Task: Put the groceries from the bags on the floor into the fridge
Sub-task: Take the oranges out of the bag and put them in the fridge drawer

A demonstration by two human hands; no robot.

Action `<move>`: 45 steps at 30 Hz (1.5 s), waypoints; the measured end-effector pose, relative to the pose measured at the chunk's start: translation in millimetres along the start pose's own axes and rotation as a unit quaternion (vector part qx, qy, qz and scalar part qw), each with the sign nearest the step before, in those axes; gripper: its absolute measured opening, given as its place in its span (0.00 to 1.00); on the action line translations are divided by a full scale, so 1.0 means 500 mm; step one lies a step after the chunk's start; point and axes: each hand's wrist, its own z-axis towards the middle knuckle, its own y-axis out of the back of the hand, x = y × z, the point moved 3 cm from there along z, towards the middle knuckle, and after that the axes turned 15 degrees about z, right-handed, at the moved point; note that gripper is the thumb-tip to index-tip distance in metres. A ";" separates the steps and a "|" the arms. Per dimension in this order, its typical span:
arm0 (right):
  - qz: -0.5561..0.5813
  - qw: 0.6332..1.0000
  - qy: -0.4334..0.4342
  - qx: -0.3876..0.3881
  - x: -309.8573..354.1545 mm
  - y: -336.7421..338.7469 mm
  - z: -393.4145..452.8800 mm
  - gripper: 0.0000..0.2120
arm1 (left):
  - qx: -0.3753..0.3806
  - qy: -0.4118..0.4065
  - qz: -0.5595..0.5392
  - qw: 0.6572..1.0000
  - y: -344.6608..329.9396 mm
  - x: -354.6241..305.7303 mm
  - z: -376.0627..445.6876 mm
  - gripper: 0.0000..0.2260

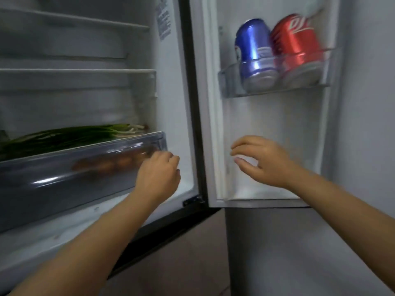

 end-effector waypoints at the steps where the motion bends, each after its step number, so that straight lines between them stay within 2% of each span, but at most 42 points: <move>1: 0.000 1.000 -0.004 -0.019 -0.018 0.041 -0.049 0.15 | -0.033 -0.014 -0.023 0.999 0.023 -0.062 -0.002 0.10; 3: -0.009 0.996 -0.012 -0.084 -0.058 0.117 -0.137 0.15 | -0.065 -0.037 -0.078 0.994 0.067 -0.180 -0.005 0.11; 5: -0.008 0.982 -0.047 -0.181 -0.118 0.177 -0.199 0.17 | -0.046 -0.052 -0.113 0.991 0.104 -0.277 0.000 0.08; 7: 0.059 0.959 -0.155 -0.228 -0.186 0.201 -0.220 0.23 | -0.020 -0.037 -0.126 0.991 0.128 -0.349 0.010 0.16; 9: 0.151 0.926 -0.292 -0.185 -0.249 0.188 -0.210 0.26 | 0.001 0.006 -0.122 0.993 0.152 -0.386 0.024 0.20; 10: 0.197 0.909 -0.328 -0.163 -0.264 0.174 -0.199 0.26 | 0.020 0.031 -0.126 0.991 0.165 -0.397 0.028 0.20; 11: 0.251 0.889 -0.349 -0.157 -0.276 0.158 -0.188 0.27 | 0.062 0.051 -0.130 0.988 0.167 -0.405 0.034 0.21; 14: 0.397 0.809 -0.385 -0.199 -0.275 0.140 -0.171 0.28 | 0.108 0.082 -0.115 0.984 0.171 -0.416 0.042 0.21; 17: 0.432 0.790 -0.382 -0.209 -0.279 0.135 -0.178 0.29 | 0.091 0.089 -0.121 0.984 0.183 -0.421 0.047 0.22; 23: 0.394 0.836 -0.359 -0.128 -0.242 0.140 -0.226 0.37 | 0.068 0.111 -0.158 0.979 0.204 -0.416 0.038 0.21; 27: 0.284 0.905 -0.312 -0.062 -0.173 0.145 -0.271 0.40 | 0.029 0.127 -0.196 0.972 0.227 -0.398 0.007 0.18; 29: 0.230 0.935 -0.268 -0.031 -0.125 0.143 -0.298 0.37 | 0.000 0.125 -0.207 0.970 0.236 -0.386 -0.020 0.15; 31: 0.204 0.957 -0.200 -0.053 -0.078 0.146 -0.315 0.30 | -0.019 0.135 -0.205 0.969 0.247 -0.367 -0.055 0.13; 34: 0.076 0.987 -0.048 -0.130 -0.032 0.125 -0.312 0.21 | 0.013 0.192 -0.205 0.960 0.262 -0.318 -0.117 0.16; 36: -0.009 0.990 0.046 -0.134 0.013 0.098 -0.290 0.19 | 0.033 0.212 -0.177 0.960 0.274 -0.270 -0.166 0.18; 39: -0.058 0.982 0.135 -0.121 0.104 0.045 -0.255 0.17 | 0.057 0.233 -0.122 0.963 0.297 -0.185 -0.247 0.19; 42: -0.106 0.978 0.161 -0.082 0.192 -0.025 -0.227 0.15 | 0.109 0.284 -0.049 0.951 0.319 -0.084 -0.339 0.19; 45: -0.126 0.980 0.154 -0.005 0.260 -0.089 -0.195 0.20 | 0.160 0.335 0.051 0.927 0.348 0.016 -0.435 0.20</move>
